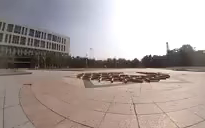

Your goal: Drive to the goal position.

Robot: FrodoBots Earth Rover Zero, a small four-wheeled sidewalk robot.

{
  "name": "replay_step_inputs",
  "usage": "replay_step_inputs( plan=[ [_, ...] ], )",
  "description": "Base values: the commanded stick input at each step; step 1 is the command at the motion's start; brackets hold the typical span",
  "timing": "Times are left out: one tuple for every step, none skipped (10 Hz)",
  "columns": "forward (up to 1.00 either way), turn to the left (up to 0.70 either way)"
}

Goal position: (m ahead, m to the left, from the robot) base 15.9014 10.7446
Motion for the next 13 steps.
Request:
replay_step_inputs(
  plan=[
    [0.05, 0.00],
    [0.05, 0.00],
    [0.05, 0.00],
    [0.05, 0.00],
    [0.05, 0.00],
    [0.05, 0.00],
    [0.05, 0.00],
    [0.05, 0.00],
    [0.04, 0.00],
    [0.04, 0.00],
    [0.04, 0.00],
    [0.05, 0.00],
    [0.05, 0.00]
  ],
)
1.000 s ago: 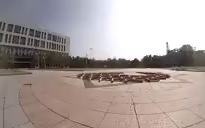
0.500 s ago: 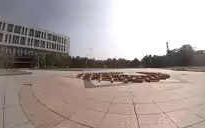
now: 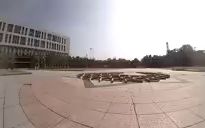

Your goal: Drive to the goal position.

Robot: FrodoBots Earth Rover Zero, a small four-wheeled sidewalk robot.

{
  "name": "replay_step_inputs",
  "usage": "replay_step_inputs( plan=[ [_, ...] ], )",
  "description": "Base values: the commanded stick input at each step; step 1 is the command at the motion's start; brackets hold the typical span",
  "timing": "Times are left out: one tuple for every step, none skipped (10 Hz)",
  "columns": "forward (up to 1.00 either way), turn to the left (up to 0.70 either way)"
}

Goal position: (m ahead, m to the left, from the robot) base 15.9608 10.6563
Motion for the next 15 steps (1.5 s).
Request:
replay_step_inputs(
  plan=[
    [0.05, 0.00],
    [0.05, 0.00],
    [0.05, 0.00],
    [0.05, 0.00],
    [0.05, 0.00],
    [0.04, 0.00],
    [0.04, 0.00],
    [0.05, 0.00],
    [0.04, 0.00],
    [0.04, 0.00],
    [0.04, 0.00],
    [0.04, 0.00],
    [0.04, 0.00],
    [0.04, 0.00],
    [0.04, 0.00]
  ],
)
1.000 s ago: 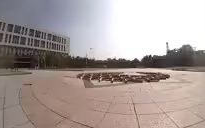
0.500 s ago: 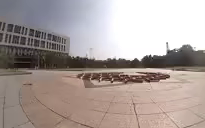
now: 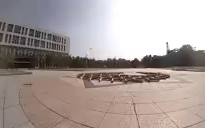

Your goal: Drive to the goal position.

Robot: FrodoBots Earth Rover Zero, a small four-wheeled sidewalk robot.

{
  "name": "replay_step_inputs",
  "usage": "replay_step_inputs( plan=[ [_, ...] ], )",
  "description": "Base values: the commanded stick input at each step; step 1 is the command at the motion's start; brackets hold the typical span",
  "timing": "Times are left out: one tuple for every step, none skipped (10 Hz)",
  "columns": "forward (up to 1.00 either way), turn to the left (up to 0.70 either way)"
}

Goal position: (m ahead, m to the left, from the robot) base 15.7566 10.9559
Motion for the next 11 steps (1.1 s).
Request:
replay_step_inputs(
  plan=[
    [0.04, 0.00],
    [0.05, 0.00],
    [0.05, 0.00],
    [0.04, 0.00],
    [0.04, 0.00],
    [0.05, 0.00],
    [0.05, 0.00],
    [0.04, 0.00],
    [0.05, 0.00],
    [0.04, 0.00],
    [0.05, 0.00]
  ],
)
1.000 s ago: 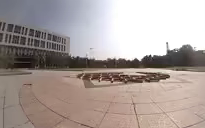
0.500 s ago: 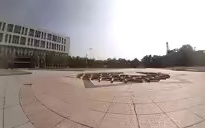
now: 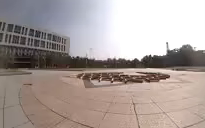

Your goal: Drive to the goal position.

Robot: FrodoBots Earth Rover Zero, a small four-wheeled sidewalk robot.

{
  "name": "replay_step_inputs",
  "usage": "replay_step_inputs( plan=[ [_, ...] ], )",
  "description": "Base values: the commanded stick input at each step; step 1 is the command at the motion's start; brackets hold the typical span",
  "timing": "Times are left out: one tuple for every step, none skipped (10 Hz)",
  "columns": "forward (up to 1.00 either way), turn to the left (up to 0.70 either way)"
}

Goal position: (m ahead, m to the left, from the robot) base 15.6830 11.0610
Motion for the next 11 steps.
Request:
replay_step_inputs(
  plan=[
    [0.05, 0.00],
    [0.04, 0.00],
    [0.04, 0.00],
    [0.04, 0.00],
    [0.05, 0.00],
    [0.05, 0.00],
    [0.05, 0.00],
    [0.05, 0.00],
    [0.05, 0.00],
    [0.05, 0.00],
    [0.04, 0.00]
  ],
)
